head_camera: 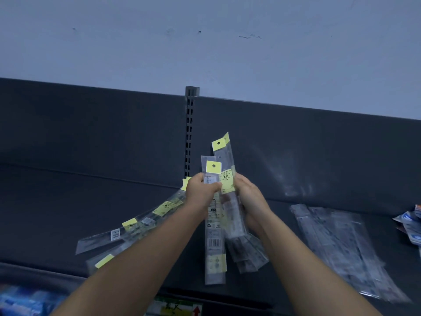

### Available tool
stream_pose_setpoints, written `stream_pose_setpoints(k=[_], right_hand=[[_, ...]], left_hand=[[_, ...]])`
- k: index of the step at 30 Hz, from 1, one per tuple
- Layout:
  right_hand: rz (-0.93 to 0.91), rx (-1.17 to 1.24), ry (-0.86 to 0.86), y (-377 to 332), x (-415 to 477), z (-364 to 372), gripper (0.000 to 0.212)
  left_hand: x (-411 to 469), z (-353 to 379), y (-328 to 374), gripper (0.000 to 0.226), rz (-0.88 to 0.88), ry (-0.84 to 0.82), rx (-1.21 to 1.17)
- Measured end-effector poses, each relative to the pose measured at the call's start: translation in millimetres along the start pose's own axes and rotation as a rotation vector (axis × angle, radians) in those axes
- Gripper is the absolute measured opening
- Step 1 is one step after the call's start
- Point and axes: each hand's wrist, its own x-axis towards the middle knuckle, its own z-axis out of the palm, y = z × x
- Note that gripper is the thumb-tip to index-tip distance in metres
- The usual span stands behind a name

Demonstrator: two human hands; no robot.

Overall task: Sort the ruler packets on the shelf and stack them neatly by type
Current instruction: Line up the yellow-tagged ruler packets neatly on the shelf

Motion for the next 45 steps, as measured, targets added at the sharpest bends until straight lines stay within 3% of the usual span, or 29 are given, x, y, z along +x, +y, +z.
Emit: stream_pose_setpoints(k=[3,7,15,19,21,23,24,27,30,33,36,39,42,45], right_hand=[[0.108,0.134,-0.022,-2,1,-2,0.022],[0.155,0.113,0.069,1,6,-9,0.025],[0.190,-0.261,0.237,30,16,-24,0.022],[0.152,-0.730,0.194,38,11,-27,0.017],[0.039,-0.917,0.228,40,11,-27,0.031],[-0.112,-0.803,0.216,36,11,-22,0.032],[-0.099,-0.664,0.132,31,9,-17,0.032],[0.163,-0.340,-0.194,18,3,-8,0.034],[0.257,-0.133,-0.351,18,3,-10,0.036],[0.152,-0.148,-0.352,26,4,-10,0.017],[0.061,-0.080,-0.269,28,6,-9,0.023],[0.064,-0.029,-0.247,22,3,-11,0.020],[0.119,0.031,-0.257,18,2,-12,0.022],[0.092,0.023,-0.196,17,4,-12,0.023]], left_hand=[[0,0,-1,0.014,-0.011,-0.015,0.010],[0,-4,-4,0.007,-0.046,-0.035,0.036],[1,-7,-7,0.012,-0.162,-0.119,0.112],[4,-11,-10,0.013,-0.173,-0.135,0.161],[7,-13,-10,0.016,-0.165,-0.108,0.136],[8,-13,-7,0.018,-0.172,-0.095,0.068],[9,-13,-5,0.019,-0.167,-0.083,0.030],[11,-12,0,0.017,-0.140,-0.028,-0.043],[14,-14,4,0.012,-0.117,0.013,-0.143],[13,-16,7,0.011,-0.127,0.054,-0.269],[12,-18,9,0.016,-0.143,0.078,-0.376],[16,-22,8,0.017,-0.126,0.124,-0.262],[14,-19,13,0.033,-0.192,0.024,-0.308],[13,-14,14,0.021,-0.206,0.007,-0.330]])
